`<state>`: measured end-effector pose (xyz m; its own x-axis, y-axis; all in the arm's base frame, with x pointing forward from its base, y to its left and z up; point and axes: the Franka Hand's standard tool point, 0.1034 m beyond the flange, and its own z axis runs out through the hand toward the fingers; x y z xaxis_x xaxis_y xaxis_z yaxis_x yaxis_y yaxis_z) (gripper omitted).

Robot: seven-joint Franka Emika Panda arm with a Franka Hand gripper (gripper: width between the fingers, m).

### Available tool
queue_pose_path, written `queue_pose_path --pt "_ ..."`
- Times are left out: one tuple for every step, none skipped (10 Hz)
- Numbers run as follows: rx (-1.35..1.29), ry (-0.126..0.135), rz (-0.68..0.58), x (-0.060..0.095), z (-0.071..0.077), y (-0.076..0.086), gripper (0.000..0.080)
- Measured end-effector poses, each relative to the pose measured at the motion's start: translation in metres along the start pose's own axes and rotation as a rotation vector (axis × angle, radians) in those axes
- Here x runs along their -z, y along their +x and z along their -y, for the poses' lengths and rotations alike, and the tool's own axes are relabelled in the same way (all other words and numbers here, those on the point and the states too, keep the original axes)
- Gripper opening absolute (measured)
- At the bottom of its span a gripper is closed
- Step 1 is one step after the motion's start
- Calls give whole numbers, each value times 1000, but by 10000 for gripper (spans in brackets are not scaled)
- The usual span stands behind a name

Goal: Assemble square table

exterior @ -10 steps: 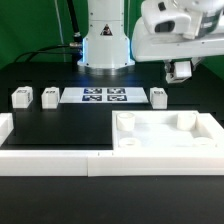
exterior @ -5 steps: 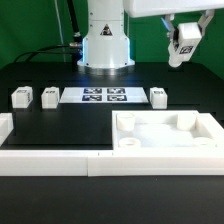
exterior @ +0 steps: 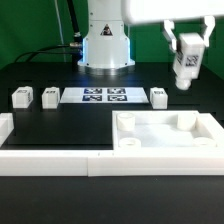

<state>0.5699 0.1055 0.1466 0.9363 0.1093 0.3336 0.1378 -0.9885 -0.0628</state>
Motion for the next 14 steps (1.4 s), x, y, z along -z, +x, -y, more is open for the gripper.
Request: queue_pose_path --pt "-4 -3 -82 0 -6 24 292" --pt "-3 -4 -183 1 -5 25 292" --pt "-1 -7 -247 0 -5 17 292" --pt "-2 -9 -307 -1 -6 17 292" --pt "-1 -9 -303 -3 -6 16 292" --pt "0 -9 -301 -3 -6 16 292" --pt "0 -9 -302 -5 -4 12 292" --pt "11 -12 -283 -14 3 1 292" --pt "41 -21 -270 -22 2 3 292" --pt "43 -27 -275 -30 -1 11 292" --pt "45 -27 -275 -36 -2 16 292" --pt "44 -30 -263 -50 -7 15 292" --pt "42 -29 -257 -57 -7 14 292" --pt "43 -27 -254 -60 -5 16 292"
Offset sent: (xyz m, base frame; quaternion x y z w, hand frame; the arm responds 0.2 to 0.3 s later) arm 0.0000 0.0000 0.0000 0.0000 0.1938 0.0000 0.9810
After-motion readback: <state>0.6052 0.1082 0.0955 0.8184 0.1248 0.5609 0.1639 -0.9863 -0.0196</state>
